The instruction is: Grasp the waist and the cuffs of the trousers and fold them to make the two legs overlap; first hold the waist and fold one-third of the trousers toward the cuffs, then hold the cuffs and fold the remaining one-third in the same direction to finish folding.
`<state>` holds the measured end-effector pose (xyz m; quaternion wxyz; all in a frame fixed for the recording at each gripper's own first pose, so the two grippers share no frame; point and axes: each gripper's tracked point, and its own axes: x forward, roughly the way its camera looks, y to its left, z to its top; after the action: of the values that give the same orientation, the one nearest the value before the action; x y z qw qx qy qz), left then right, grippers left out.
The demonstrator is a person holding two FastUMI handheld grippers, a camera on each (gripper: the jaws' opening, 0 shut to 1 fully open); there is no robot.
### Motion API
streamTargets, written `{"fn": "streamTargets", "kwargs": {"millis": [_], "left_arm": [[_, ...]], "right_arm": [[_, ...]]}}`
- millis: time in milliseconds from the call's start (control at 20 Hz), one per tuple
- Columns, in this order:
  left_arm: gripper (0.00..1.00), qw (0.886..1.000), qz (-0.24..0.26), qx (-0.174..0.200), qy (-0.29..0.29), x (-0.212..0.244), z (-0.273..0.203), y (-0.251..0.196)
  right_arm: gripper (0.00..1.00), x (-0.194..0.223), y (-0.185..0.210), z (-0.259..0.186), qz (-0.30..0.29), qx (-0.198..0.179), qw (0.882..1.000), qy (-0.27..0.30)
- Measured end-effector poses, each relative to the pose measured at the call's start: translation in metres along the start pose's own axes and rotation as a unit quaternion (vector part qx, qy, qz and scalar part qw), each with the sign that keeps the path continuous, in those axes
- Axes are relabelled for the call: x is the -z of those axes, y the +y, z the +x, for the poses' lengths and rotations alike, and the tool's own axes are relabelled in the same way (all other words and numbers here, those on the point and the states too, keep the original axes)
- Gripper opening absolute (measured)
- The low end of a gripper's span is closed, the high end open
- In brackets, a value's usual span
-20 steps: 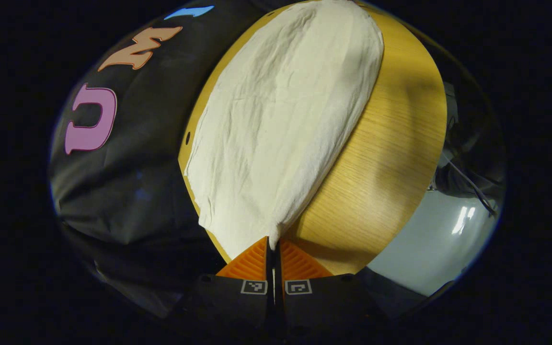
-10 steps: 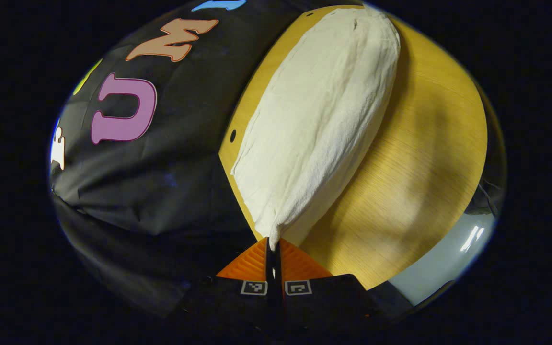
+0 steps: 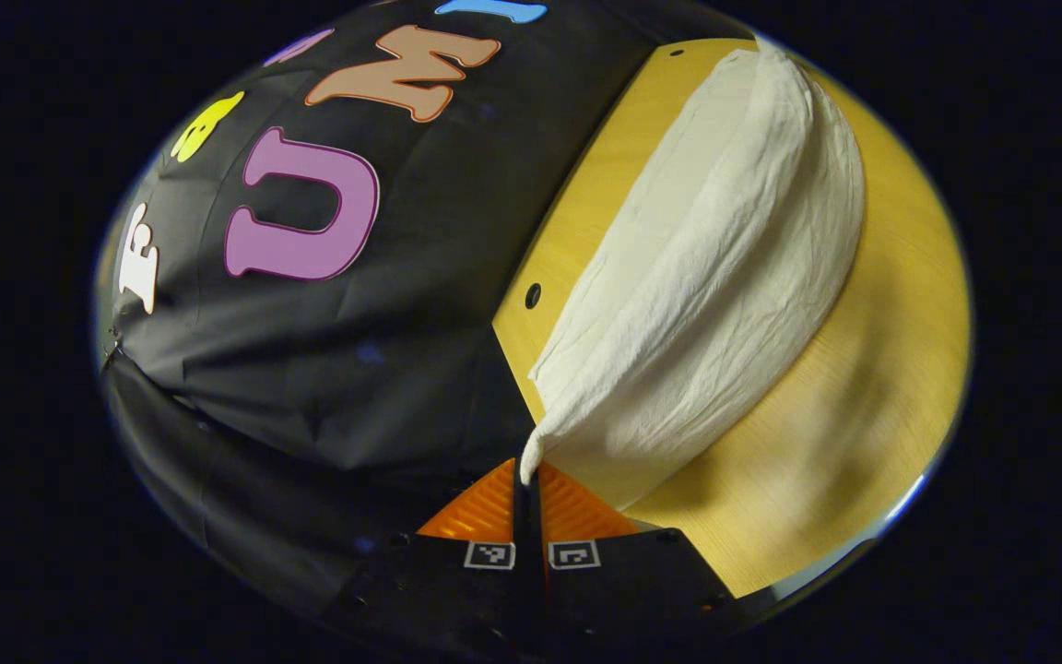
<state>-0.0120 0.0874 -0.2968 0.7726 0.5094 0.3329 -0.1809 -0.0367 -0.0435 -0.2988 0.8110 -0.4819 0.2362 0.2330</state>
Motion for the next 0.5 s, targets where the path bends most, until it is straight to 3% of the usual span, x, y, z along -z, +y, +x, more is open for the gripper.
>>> {"fn": "streamTargets", "kwargs": {"millis": [250,500], "left_arm": [[0.0,0.999,-0.022,-0.004,-0.029,-0.03,0.045,0.029],[0.0,0.998,-0.047,-0.026,-0.037,-0.052,0.092,0.05]], "right_arm": [[0.05,-0.021,-0.028,0.027,0.021,0.033,0.999,0.027],[0.05,-0.033,-0.031,0.064,0.051,0.056,0.995,0.059]]}}
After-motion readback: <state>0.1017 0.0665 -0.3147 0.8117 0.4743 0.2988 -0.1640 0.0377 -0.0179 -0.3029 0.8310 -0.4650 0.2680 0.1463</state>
